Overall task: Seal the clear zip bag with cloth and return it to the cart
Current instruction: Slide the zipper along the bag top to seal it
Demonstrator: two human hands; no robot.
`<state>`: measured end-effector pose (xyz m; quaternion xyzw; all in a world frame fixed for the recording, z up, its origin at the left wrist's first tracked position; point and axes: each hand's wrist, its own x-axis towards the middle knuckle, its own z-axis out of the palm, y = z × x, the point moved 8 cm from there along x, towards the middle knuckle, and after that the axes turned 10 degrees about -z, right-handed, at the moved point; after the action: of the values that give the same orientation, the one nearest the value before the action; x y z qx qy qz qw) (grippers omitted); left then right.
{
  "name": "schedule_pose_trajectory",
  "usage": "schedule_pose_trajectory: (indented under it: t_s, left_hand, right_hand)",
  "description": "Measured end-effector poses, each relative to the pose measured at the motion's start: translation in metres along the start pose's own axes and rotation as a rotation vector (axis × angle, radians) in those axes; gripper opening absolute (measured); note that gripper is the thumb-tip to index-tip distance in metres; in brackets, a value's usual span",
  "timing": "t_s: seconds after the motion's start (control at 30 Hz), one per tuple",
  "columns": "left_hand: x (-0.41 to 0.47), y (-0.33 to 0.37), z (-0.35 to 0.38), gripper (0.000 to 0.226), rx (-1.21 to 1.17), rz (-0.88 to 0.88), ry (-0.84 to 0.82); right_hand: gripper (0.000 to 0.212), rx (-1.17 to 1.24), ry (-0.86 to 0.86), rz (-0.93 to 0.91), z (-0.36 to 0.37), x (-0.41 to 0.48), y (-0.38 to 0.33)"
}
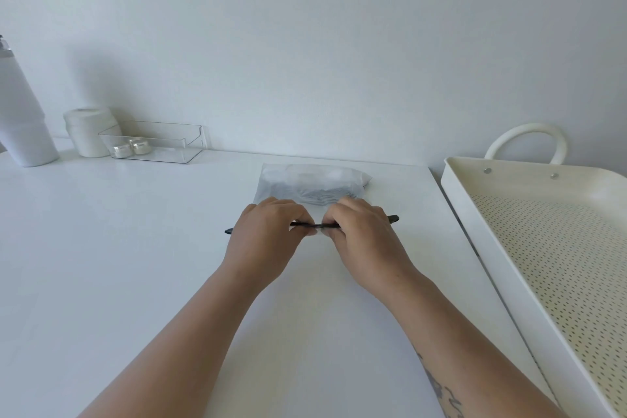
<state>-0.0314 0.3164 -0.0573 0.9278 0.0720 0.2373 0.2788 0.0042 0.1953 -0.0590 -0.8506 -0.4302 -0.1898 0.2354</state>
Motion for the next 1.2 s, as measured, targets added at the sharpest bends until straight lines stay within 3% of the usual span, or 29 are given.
schedule_pose_trajectory:
  t_s: [0.2, 0.43, 0.5, 0.63, 0.87, 0.97, 1.07, 1.13, 1.2]
  left_hand:
    - [0.001, -0.004, -0.002, 0.003, 0.086, -0.015, 0.002]
    - [0.0, -0.006, -0.003, 0.014, 0.127, -0.025, 0.07]
    - [0.0, -0.005, 0.001, 0.012, 0.124, -0.03, 0.033]
    - [0.001, -0.007, -0.001, 0.002, 0.112, -0.036, 0.017]
    - [0.002, -0.014, 0.0, 0.014, 0.182, -0.06, 0.028]
    - [0.002, -0.015, -0.001, 0.015, 0.166, -0.073, 0.034]
    - [0.002, -0.018, -0.004, 0.009, 0.119, -0.096, 0.035]
    - [0.002, -0.014, -0.003, 0.004, 0.104, -0.076, 0.019]
    - [0.001, -0.013, -0.003, 0.01, 0.076, -0.065, -0.003]
  right_hand:
    - [0.017, 0.01, 0.029, 0.074, -0.008, -0.003, 0.013]
    - [0.007, -0.024, -0.011, 0.008, -0.004, -0.002, -0.001]
    - [0.002, -0.017, 0.002, 0.006, -0.004, -0.001, -0.002]
    - [0.012, -0.021, 0.002, 0.041, -0.004, 0.0, 0.004]
    - [0.011, -0.012, 0.007, 0.064, -0.007, -0.001, 0.009]
    - [0.004, -0.011, -0.02, 0.031, -0.007, -0.001, 0.004]
    - [0.013, -0.016, -0.054, 0.018, -0.002, -0.003, -0.001]
    - [0.004, -0.03, -0.037, 0.014, -0.001, -0.002, -0.003]
    - [0.011, -0.03, -0.012, 0.043, -0.003, -0.002, 0.002]
